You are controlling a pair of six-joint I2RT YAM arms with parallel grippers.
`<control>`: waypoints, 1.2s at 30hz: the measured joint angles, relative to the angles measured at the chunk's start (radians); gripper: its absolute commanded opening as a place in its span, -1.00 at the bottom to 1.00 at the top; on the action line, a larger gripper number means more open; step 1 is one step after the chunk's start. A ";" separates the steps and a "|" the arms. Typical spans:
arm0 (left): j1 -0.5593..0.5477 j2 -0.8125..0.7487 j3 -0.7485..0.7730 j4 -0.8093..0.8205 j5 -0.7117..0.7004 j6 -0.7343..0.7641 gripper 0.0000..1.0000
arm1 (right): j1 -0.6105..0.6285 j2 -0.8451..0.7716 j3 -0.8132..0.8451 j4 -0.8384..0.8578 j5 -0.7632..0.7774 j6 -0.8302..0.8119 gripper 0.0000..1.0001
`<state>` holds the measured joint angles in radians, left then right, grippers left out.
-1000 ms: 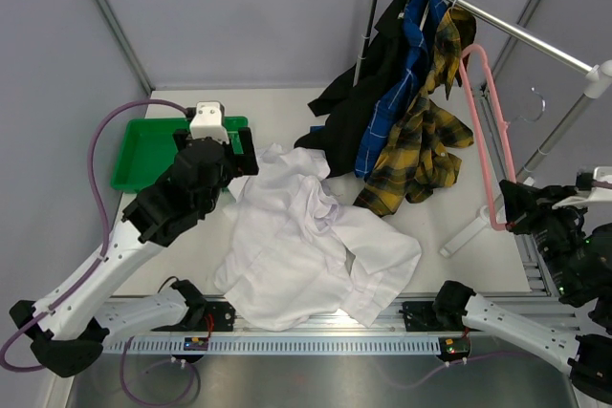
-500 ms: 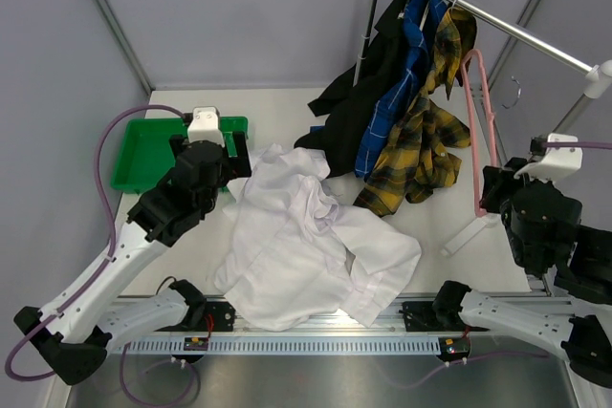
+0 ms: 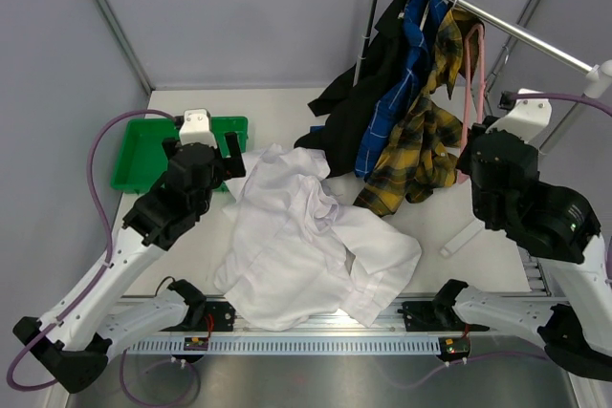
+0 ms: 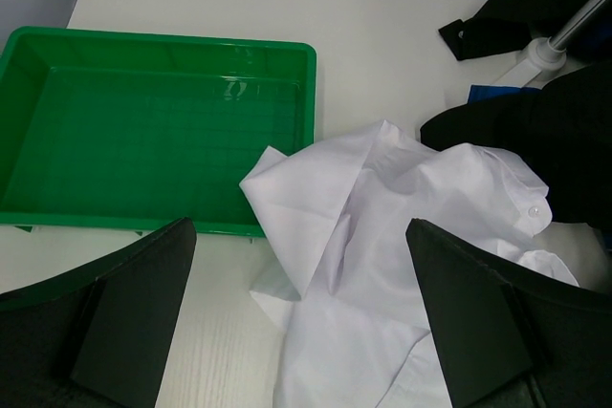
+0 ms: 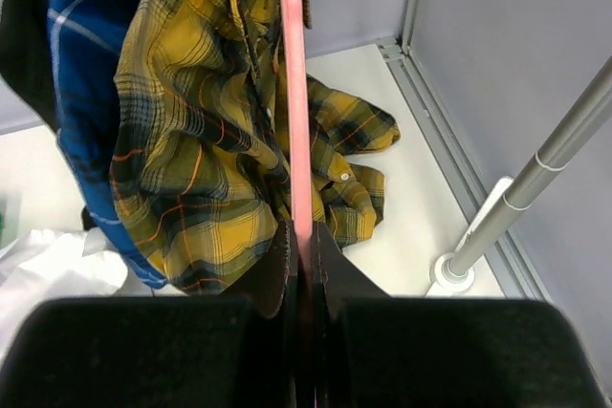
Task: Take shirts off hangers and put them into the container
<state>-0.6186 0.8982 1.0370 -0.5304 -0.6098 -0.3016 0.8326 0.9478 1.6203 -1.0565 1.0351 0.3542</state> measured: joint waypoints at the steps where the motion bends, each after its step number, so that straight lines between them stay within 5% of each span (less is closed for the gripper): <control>1: 0.002 -0.003 0.000 0.002 0.002 0.000 0.98 | -0.026 0.013 0.003 0.009 -0.013 -0.003 -1.00; 20: 0.029 -0.022 -0.014 0.008 0.027 0.000 0.98 | -0.362 0.189 0.090 0.144 -0.259 -0.048 -1.00; 36: 0.049 -0.021 -0.016 0.008 0.034 -0.001 0.98 | -0.385 0.120 0.163 -0.051 -0.394 0.005 -1.00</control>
<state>-0.5694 0.8768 1.0206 -0.5220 -0.5762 -0.3023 0.4480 1.0679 1.7828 -1.1072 0.6411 0.3595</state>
